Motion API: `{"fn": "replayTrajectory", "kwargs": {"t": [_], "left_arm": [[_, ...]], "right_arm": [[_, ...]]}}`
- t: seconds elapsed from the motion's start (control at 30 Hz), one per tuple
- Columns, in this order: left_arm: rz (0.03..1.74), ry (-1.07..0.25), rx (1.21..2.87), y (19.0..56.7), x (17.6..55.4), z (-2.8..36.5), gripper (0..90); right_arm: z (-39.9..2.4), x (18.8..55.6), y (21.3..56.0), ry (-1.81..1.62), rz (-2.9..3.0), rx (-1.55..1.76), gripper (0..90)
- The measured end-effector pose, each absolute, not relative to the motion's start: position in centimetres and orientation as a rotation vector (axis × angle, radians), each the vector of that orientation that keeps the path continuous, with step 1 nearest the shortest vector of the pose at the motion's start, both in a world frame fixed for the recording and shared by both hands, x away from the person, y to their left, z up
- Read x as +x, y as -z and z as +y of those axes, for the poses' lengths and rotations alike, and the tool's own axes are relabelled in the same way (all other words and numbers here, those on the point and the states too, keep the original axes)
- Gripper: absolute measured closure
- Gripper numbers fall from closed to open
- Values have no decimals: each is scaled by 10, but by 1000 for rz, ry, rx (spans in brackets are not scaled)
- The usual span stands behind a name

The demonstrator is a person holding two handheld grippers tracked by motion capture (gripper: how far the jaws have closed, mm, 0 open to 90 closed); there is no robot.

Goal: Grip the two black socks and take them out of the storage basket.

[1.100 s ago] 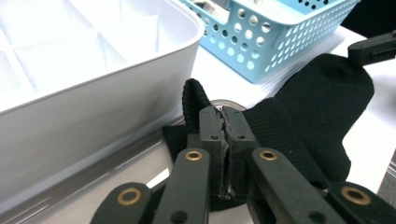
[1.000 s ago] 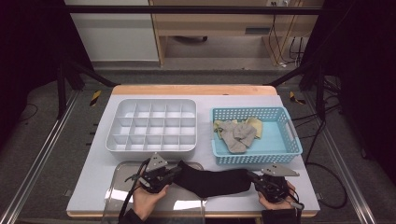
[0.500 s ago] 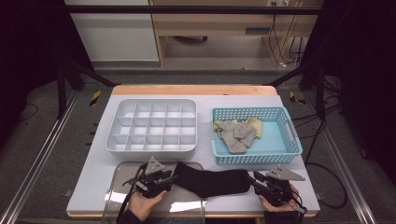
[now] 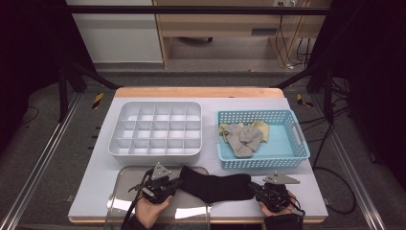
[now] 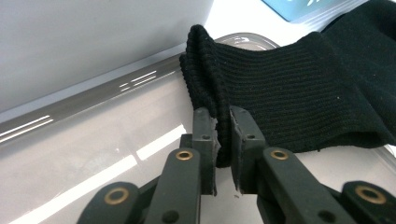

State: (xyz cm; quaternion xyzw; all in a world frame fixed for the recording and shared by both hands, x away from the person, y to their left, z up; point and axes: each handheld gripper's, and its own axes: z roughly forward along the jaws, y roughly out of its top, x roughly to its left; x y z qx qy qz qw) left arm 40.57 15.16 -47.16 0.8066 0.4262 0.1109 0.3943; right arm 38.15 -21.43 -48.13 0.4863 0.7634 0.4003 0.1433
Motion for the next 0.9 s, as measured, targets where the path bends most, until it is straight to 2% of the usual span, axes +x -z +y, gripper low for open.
{"fn": "replayTrajectory", "kwargs": {"t": [0.2, 0.43, 0.53, 0.7, 0.8, 0.9], "left_arm": [[1046, -249, 2045, 460, 397, 158, 825], [1053, -274, 2071, 465, 392, 158, 821], [1048, -282, 2062, 464, 391, 160, 794], [1030, -331, 2041, 456, 391, 163, 665], [1008, -355, 2032, 449, 390, 163, 643], [952, -387, 2016, 435, 388, 157, 659]], "right_arm": [[-222, 390, 474, -1158, 2163, 1392, 835], [-212, 398, 480, -1062, 2165, 1346, 701], [-223, 394, 473, -1131, 2103, 1363, 660], [-235, 386, 466, -1197, 2051, 1365, 658], [-237, 385, 465, -1216, 2040, 1361, 663], [-235, 384, 465, -1224, 2055, 1337, 649]]}}
